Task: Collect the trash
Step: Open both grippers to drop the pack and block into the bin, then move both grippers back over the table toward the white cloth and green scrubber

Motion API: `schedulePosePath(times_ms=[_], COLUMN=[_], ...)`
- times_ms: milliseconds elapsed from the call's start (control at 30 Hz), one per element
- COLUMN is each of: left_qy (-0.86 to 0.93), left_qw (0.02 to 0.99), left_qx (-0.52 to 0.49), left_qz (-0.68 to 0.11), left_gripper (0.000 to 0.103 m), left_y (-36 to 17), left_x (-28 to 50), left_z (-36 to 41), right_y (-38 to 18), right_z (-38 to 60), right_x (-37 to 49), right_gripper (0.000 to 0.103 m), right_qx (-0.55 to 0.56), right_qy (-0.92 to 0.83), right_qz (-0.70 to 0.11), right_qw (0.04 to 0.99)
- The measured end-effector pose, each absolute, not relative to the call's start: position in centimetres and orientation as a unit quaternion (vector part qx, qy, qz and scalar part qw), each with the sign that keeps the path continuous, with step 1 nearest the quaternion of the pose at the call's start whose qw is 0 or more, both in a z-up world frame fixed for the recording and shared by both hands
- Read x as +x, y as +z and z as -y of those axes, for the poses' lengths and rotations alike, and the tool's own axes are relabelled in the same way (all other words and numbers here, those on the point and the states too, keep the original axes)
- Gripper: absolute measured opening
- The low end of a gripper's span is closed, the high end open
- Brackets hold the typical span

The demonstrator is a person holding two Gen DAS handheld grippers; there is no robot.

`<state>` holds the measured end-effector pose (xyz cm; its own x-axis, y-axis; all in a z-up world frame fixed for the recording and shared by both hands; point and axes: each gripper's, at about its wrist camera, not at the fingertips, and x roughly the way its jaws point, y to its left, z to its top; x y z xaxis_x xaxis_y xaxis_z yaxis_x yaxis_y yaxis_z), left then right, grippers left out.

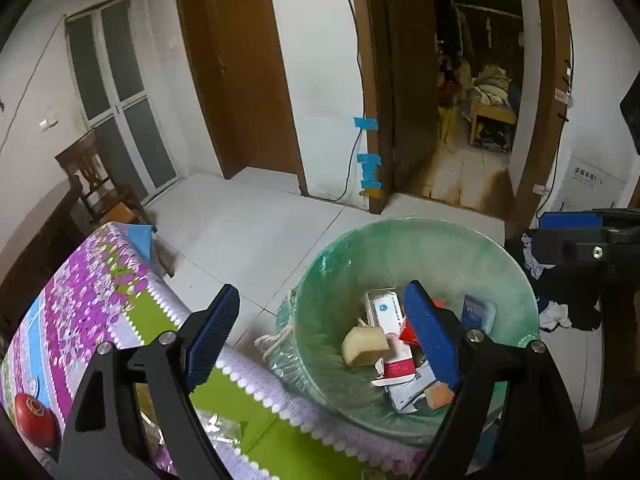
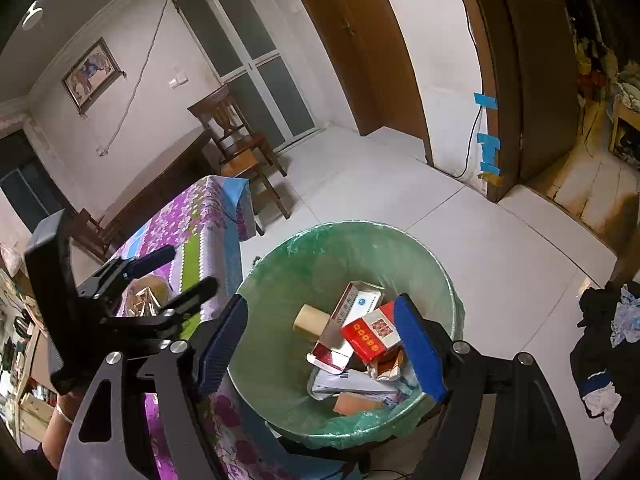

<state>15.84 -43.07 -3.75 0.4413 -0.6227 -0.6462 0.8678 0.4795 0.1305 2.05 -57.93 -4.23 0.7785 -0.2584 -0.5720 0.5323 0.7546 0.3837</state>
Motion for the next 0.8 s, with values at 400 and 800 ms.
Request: schedulePosePath(times_ms=[400, 800], left_qy=[-0.283, 0.071], left_qw=[0.91, 0.914], left_qx=[0.144, 0.023], left_qz=[-0.267, -0.398], left_gripper=[0.084, 0.079], left_y=[-0.7, -2.1], left_x=[20.9, 41.5], left_z=[28.4, 4.3], right_y=[-4.3, -10.1], right_z=[52.4, 46.9], right_x=[1.3, 0.0], right_gripper=[0.077, 0.08], right_qx=[0.26, 0.31], right_qy=[-0.164, -0.123], right_qz=[-0.214, -0.231], right_qw=[0.927, 0.914])
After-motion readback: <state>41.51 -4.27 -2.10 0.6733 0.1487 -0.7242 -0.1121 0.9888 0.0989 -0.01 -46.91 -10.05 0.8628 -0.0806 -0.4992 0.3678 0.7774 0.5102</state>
